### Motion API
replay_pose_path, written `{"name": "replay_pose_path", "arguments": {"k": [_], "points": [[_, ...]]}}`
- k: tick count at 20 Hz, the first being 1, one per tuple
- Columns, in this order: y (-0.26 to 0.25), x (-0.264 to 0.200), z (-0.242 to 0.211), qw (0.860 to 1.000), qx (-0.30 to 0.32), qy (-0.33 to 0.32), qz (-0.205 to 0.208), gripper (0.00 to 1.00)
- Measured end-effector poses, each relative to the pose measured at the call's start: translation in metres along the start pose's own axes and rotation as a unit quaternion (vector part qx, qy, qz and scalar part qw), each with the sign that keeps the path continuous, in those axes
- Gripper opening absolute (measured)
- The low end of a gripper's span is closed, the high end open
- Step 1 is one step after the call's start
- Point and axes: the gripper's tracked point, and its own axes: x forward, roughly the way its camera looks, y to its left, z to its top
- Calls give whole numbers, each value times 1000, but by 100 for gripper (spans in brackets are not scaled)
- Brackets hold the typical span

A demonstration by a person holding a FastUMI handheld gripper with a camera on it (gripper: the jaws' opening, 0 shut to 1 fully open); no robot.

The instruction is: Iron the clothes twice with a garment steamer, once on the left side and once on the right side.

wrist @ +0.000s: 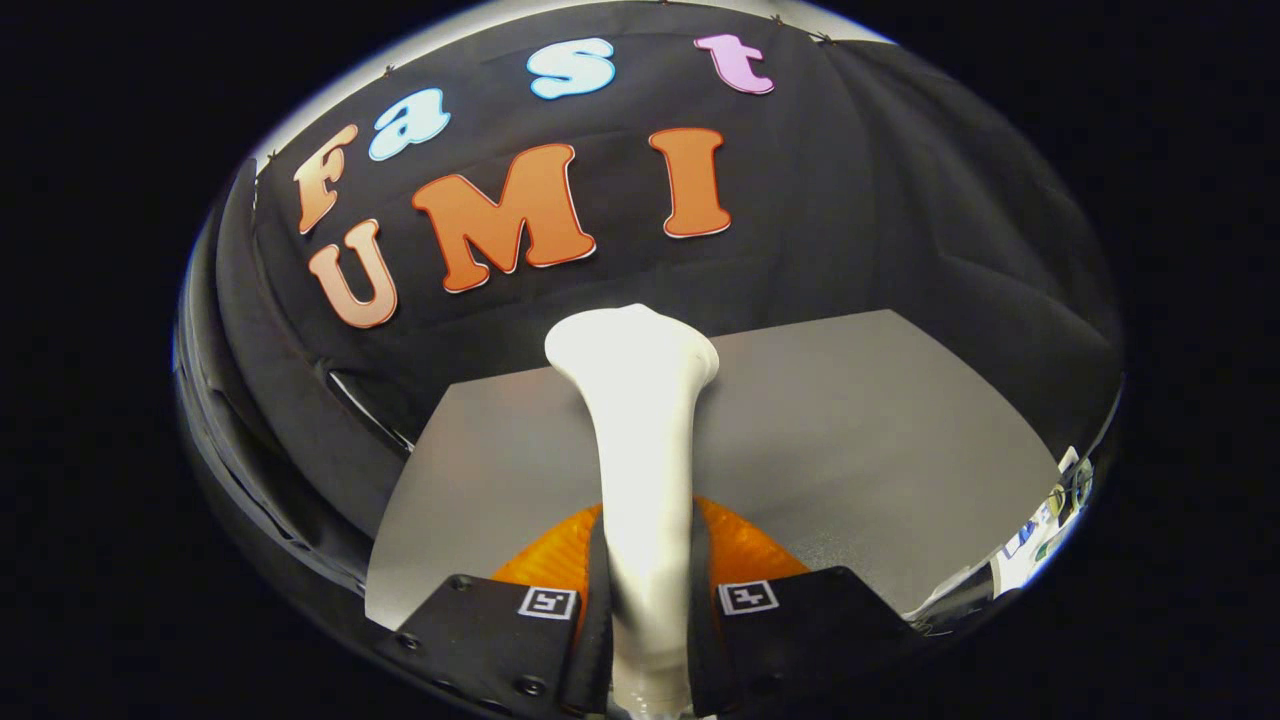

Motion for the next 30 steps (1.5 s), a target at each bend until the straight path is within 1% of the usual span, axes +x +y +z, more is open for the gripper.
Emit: {"name": "replay_pose_path", "arguments": {"k": [5, 7, 9, 13, 16, 21, 26, 30], "points": [[2, -38, 11, 999, 12, -33, -25, 38], [11, -57, 11, 999, 24, -42, -23, 37], [31, -75, 10, 998, 36, -52, -7, 37], [62, -109, 10, 997, 32, -74, -8, 37], [92, -132, 7, 995, 42, -87, 3, 37], [148, -170, 1, 993, 27, -115, 9, 37], [199, -206, -5, 989, 27, -147, 21, 37], [237, -227, -12, 987, 24, -156, 31, 37]]}}
